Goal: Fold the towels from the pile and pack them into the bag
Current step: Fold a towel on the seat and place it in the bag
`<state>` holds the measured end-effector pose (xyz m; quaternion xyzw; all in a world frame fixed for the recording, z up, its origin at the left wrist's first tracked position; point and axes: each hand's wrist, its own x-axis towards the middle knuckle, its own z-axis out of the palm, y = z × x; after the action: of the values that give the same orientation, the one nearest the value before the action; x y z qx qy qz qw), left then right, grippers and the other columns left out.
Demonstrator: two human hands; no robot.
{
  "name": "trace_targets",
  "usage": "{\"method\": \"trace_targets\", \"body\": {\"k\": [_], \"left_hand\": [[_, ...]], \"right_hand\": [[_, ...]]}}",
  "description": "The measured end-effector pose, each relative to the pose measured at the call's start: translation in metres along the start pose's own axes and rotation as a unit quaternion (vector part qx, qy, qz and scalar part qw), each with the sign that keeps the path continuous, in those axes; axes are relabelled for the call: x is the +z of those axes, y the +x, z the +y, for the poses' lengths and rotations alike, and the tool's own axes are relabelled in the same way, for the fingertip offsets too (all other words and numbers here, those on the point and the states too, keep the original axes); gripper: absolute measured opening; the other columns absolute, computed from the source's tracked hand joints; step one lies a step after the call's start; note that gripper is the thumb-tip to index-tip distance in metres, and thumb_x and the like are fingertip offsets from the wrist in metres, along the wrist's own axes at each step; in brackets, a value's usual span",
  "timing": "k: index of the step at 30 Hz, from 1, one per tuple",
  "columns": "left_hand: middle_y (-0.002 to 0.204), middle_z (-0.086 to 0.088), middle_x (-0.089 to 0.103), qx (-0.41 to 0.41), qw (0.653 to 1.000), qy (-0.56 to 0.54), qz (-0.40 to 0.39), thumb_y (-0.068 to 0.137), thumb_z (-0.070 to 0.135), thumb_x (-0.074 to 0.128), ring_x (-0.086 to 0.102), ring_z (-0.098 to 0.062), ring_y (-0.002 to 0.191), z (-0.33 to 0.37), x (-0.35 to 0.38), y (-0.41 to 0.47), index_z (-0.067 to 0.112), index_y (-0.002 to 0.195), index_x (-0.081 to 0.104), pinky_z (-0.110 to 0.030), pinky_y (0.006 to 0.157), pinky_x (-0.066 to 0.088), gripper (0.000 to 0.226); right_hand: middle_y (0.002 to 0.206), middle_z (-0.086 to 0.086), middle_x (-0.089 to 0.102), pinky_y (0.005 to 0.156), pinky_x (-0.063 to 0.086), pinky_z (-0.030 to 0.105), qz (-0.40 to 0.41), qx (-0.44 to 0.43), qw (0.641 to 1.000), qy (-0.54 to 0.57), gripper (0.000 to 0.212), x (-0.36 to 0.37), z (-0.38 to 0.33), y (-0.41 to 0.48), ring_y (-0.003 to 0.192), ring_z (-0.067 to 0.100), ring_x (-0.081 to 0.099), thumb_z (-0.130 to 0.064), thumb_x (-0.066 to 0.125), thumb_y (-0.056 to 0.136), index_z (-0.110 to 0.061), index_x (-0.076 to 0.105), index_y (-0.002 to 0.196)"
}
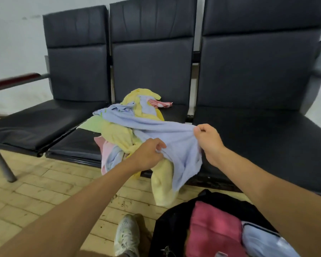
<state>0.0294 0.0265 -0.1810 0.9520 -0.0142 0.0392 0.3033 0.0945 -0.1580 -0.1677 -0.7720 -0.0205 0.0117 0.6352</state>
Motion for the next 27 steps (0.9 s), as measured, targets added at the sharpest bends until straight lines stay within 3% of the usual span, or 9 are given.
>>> {"method": "trace_targets", "body": {"k": [3,6,8,11,14,16,19,24,27], "left_hand": [[0.125,-0.01,0.052,0.028,0.999,0.028,-0.023,0.091,0.007,0.055,0.053,-0.021,0.112,0.027,0.01,0.005,0.008,0.128,0.054,-0.019,0.081,0.041,0.037],[0.129,-0.013,0.053,0.053,0.997,0.049,-0.039,0.088,0.006,0.056,0.052,-0.023,0.116,0.055,0.023,0.011,0.007,0.13,0.052,-0.028,0.091,0.043,0.042],[0.131,-0.011,0.051,0.067,0.996,0.049,-0.034,0.087,0.005,0.058,0.049,-0.021,0.119,0.073,0.033,0.013,0.006,0.131,0.05,-0.024,0.091,0.039,0.044],[0.134,-0.006,0.046,0.083,0.995,0.043,-0.041,0.088,0.01,0.06,0.045,-0.017,0.124,0.091,0.053,0.015,0.01,0.136,0.045,-0.018,0.092,0.034,0.05],[0.136,-0.004,0.043,0.105,0.988,0.073,-0.081,0.089,0.014,0.059,0.043,-0.017,0.126,0.102,0.078,0.018,0.016,0.139,0.041,-0.021,0.1,0.035,0.054],[0.136,-0.003,0.041,0.123,0.976,0.139,-0.111,0.09,0.018,0.057,0.04,-0.019,0.126,0.108,0.091,0.022,0.018,0.141,0.038,-0.03,0.104,0.036,0.053],[0.136,-0.005,0.041,0.152,0.957,0.218,-0.12,0.093,0.02,0.051,0.04,-0.023,0.123,0.115,0.104,0.035,0.016,0.139,0.039,-0.038,0.103,0.038,0.047],[0.118,-0.002,0.053,0.201,0.942,0.257,-0.074,0.096,0.016,0.042,0.047,-0.02,0.106,0.121,0.12,0.046,0.018,0.118,0.055,-0.039,0.092,0.044,0.025],[0.102,-0.001,0.058,0.233,0.949,0.208,-0.051,0.098,0.016,0.044,0.051,-0.018,0.094,0.128,0.126,0.042,0.017,0.1,0.059,-0.04,0.085,0.047,0.015]], "right_hand": [[0.099,0.0,0.058,0.069,0.046,0.026,0.035,0.012,0.996,0.077,0.015,-0.041,-0.017,-0.001,0.089,0.013,0.056,-0.02,0.045,0.103,-0.014,0.058,0.107],[0.102,0.003,0.059,0.073,0.049,0.03,0.087,0.017,0.991,0.101,0.016,-0.083,-0.024,-0.002,0.093,0.016,0.059,-0.021,0.046,0.102,-0.014,0.058,0.11],[0.102,0.003,0.059,0.074,0.049,0.031,0.126,0.02,0.987,0.1,0.017,-0.11,-0.022,-0.003,0.092,0.017,0.058,-0.02,0.046,0.101,-0.013,0.058,0.111],[0.091,-0.002,0.053,0.064,0.041,0.025,0.182,-0.003,0.981,0.073,0.016,-0.149,-0.016,-0.006,0.079,0.01,0.05,-0.017,0.045,0.1,-0.009,0.056,0.109],[0.092,-0.001,0.055,0.064,0.04,0.025,0.194,-0.024,0.981,-0.001,0.011,-0.182,0.001,-0.013,0.078,0.011,0.05,-0.017,0.049,0.097,-0.01,0.057,0.101],[0.093,0.0,0.059,0.066,0.043,0.025,0.151,-0.021,0.986,-0.065,0.011,-0.198,0.017,-0.019,0.083,0.012,0.055,-0.021,0.055,0.096,-0.012,0.06,0.092],[0.096,-0.005,0.065,0.072,0.048,0.023,0.016,-0.03,0.973,-0.229,0.011,-0.213,0.038,-0.028,0.09,0.011,0.06,-0.029,0.061,0.093,-0.019,0.065,0.091],[0.098,-0.009,0.057,0.081,0.052,0.033,-0.106,-0.138,0.848,-0.501,0.025,-0.221,0.033,-0.05,0.093,0.015,0.059,-0.048,0.051,0.095,-0.036,0.066,0.112],[0.097,-0.005,0.054,0.084,0.051,0.037,-0.15,-0.101,0.821,-0.541,0.03,-0.227,0.038,-0.06,0.094,0.019,0.058,-0.047,0.048,0.097,-0.033,0.068,0.114]]}}
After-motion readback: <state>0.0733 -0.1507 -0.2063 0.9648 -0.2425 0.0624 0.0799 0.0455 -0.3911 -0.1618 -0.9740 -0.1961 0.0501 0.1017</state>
